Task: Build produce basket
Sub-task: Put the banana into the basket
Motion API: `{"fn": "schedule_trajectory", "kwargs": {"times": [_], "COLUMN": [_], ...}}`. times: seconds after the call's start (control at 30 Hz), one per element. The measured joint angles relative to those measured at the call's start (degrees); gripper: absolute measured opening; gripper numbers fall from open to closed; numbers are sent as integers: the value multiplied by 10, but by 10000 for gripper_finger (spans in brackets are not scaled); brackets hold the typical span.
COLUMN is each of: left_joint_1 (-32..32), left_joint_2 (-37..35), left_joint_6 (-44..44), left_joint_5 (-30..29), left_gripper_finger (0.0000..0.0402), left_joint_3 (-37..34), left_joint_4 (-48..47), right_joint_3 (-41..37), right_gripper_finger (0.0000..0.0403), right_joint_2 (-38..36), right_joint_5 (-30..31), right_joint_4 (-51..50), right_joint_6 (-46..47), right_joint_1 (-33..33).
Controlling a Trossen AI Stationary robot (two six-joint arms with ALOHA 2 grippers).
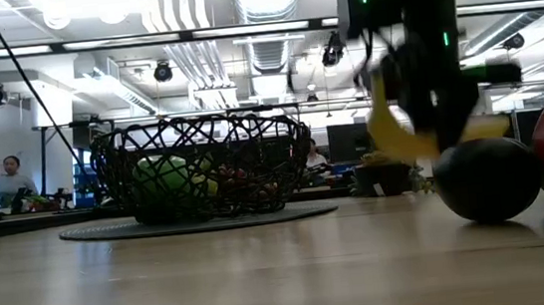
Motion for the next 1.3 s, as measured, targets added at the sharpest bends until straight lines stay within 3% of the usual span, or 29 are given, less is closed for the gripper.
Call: {"fn": "schedule_trajectory", "kwargs": {"times": [0.17, 0.3, 0.6, 0.73, 0.9, 1.0, 1.13, 1.3], "left_joint_1": [0, 0, 1, 0, -15, -34, -44, -43], "left_joint_2": [-42, -69, -94, -116, -143, -151, -162, -179], "left_joint_6": [28, 52, 55, 54, 42, 66, 73, 80], "left_joint_5": [-20, -50, -72, -22, 28, 31, 24, -1], "left_gripper_finger": [154, 154, 154, 154, 154, 154, 154, 154], "left_joint_3": [0, -1, -2, -2, -3, -4, -4, -26], "left_joint_4": [16, 27, -2, -86, -221, -260, -293, -246], "right_joint_3": [127, 239, 484, 598, 711, 722, 713, 713], "right_gripper_finger": [126, 126, 126, 126, 126, 126, 126, 126], "right_joint_2": [-47, -25, 203, 308, 385, 395, 384, 367], "right_joint_5": [-25, -34, -134, -190, -306, -345, -351, -352], "right_joint_4": [-36, 4, 89, 67, 1, -7, -25, -34], "right_joint_6": [38, 34, -78, -97, -91, -92, -84, -86], "right_joint_1": [-4, -23, -68, -76, -91, -97, -105, -112]}}
